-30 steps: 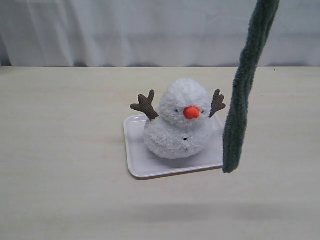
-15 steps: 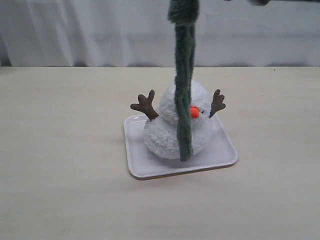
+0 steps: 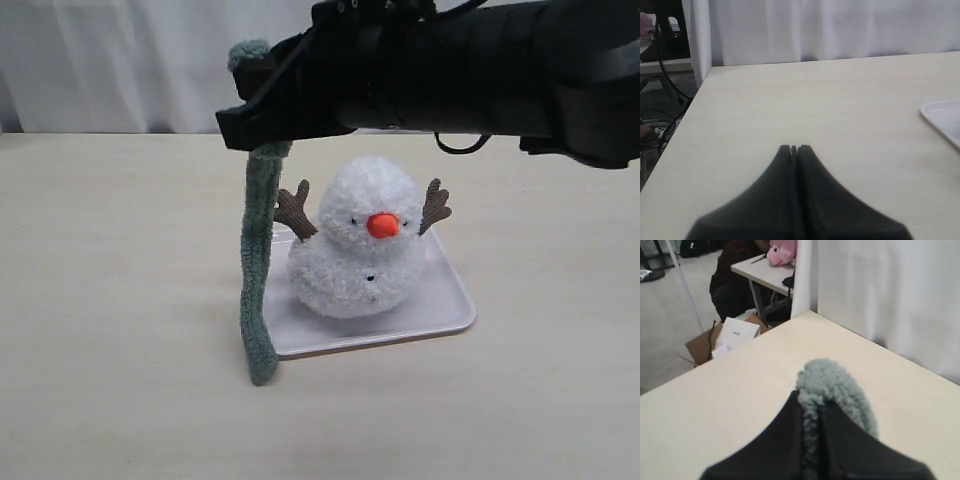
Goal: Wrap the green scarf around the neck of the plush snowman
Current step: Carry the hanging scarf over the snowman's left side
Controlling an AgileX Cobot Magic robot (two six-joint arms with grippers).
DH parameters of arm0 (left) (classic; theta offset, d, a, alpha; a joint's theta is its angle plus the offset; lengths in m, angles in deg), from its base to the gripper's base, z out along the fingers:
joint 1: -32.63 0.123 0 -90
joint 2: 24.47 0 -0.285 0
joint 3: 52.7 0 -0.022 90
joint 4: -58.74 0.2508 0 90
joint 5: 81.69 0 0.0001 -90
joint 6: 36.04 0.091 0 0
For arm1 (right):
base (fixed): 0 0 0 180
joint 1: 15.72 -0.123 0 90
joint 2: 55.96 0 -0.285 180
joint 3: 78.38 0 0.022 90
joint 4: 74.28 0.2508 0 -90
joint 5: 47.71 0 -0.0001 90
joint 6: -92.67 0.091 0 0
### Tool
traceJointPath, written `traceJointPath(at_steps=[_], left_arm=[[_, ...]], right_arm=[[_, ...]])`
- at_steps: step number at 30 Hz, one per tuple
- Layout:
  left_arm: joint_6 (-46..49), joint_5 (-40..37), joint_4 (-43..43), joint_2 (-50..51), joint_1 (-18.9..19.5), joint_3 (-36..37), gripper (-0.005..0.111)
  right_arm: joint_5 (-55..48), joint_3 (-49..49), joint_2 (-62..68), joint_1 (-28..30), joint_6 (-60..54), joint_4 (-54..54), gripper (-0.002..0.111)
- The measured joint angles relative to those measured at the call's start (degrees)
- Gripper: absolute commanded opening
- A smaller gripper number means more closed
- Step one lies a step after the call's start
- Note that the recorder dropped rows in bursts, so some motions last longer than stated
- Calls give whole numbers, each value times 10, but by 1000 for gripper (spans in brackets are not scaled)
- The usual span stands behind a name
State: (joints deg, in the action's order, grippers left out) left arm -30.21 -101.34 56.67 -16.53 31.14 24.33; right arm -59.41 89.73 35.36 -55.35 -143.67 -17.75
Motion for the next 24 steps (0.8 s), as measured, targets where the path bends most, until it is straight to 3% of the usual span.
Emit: traceJointPath(at_steps=[10, 19, 24], left_arm=[[0, 0, 0, 0, 0, 0, 0], [0, 0, 0, 0, 0, 0, 0], [0, 0, 0, 0, 0, 0, 0]], right_arm=[[30, 0, -14, 0, -2, -180, 4], [93, 0, -65, 0, -23, -198, 4], [94, 0, -51, 28, -27, -198, 4]])
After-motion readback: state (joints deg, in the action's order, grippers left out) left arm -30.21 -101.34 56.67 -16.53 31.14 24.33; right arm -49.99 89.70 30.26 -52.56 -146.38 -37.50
